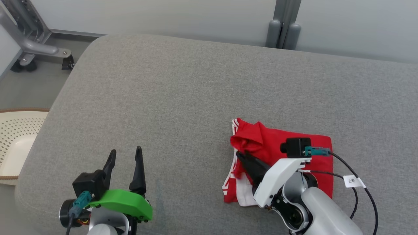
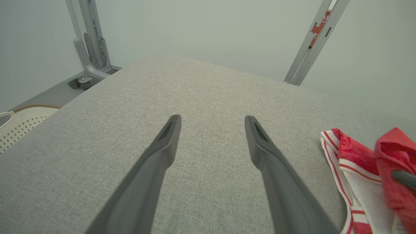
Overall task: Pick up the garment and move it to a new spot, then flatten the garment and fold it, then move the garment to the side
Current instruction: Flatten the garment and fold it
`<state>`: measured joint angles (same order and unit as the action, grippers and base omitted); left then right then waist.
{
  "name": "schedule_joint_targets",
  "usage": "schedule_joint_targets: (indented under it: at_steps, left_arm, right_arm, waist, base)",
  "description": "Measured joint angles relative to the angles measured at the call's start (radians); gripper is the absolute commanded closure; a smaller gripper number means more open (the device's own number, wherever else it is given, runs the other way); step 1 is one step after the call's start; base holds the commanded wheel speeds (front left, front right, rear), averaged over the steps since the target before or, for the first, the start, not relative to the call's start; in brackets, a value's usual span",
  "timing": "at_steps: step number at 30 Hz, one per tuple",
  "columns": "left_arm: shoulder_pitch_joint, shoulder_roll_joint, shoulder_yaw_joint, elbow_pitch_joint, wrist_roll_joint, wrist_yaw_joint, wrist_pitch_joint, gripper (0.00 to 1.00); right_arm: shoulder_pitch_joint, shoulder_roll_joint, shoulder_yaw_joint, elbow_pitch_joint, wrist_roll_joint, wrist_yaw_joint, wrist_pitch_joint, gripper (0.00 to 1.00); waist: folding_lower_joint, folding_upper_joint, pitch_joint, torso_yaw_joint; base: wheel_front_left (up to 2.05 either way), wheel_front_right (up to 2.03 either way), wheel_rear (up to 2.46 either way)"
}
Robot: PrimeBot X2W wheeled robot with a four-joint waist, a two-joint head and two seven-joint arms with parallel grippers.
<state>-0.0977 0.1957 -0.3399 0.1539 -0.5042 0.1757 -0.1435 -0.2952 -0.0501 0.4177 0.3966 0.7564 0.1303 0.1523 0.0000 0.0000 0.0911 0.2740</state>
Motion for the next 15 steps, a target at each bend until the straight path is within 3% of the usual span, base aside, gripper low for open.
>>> schedule_joint_targets:
  at_steps: [8,15]
  left_arm:
    - [-0.008,-0.005,-0.006,0.011,-0.004,0.0,-0.009,0.0]
    - [-0.015,-0.01,-0.018,0.014,-0.005,-0.003,-0.018,0.0]
  right_arm:
    - [-0.044,0.001,0.055,0.027,0.019,0.0,-0.075,0.0]
    - [-0.042,-0.054,-0.063,0.004,-0.146,0.0,-0.209,0.0]
  waist:
    - [0.0,0.0,0.005,-0.016]
    - [0.0,0.0,0.008,-0.044]
  base:
    - [0.0,0.0,0.0]
    - [0.0,0.0,0.0]
